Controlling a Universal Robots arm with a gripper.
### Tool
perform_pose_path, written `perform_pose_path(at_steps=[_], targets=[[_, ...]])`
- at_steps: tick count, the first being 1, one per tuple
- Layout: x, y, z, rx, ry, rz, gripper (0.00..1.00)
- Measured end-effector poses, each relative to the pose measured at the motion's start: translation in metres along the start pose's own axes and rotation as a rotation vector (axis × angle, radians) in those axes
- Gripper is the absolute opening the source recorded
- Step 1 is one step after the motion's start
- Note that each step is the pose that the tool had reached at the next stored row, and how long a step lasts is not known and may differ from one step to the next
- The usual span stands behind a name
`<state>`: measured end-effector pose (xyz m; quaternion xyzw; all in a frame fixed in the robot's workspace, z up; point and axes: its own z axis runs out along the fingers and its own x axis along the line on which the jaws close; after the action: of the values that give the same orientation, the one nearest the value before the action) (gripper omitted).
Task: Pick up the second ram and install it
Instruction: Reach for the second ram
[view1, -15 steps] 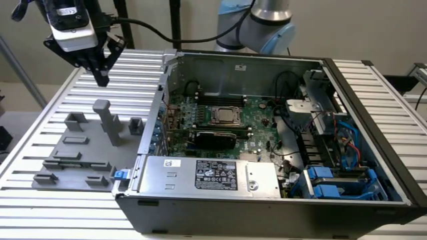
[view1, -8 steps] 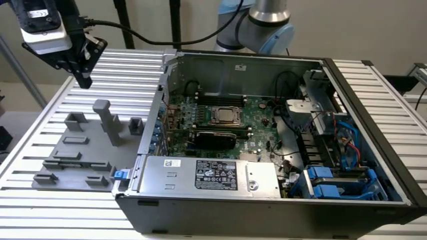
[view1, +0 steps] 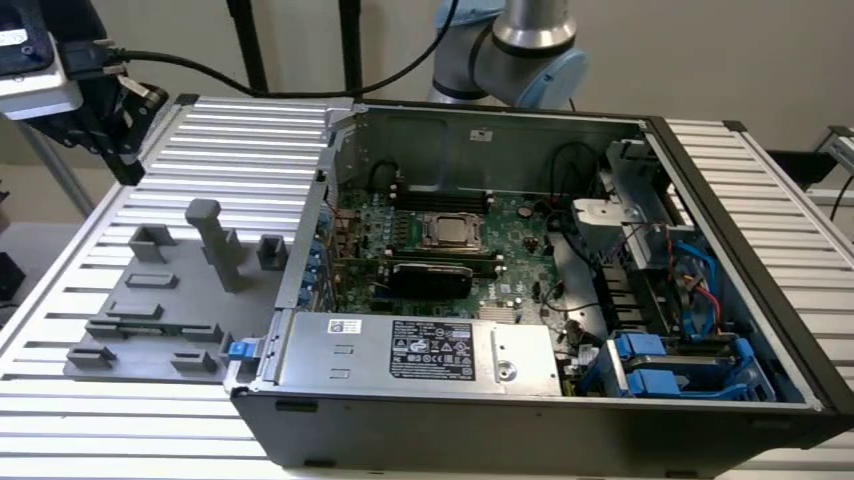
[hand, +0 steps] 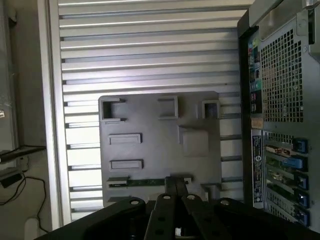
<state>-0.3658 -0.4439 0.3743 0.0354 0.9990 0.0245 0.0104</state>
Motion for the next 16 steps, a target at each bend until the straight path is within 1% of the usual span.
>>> perform_pose_path(at_steps=[4, 8, 11, 16], targets=[[0.012, -0.0095, 0.0028, 0.0, 0.0, 0.0, 0.11], [0.022, -0.0174, 0.0061, 0.0, 0.0, 0.0, 0.11], [0.025, -0.0197, 0.0082, 0.0001, 0.0, 0.0, 0.11], [0.025, -0.0198, 0.0083, 0.0, 0.0, 0.0, 0.11]])
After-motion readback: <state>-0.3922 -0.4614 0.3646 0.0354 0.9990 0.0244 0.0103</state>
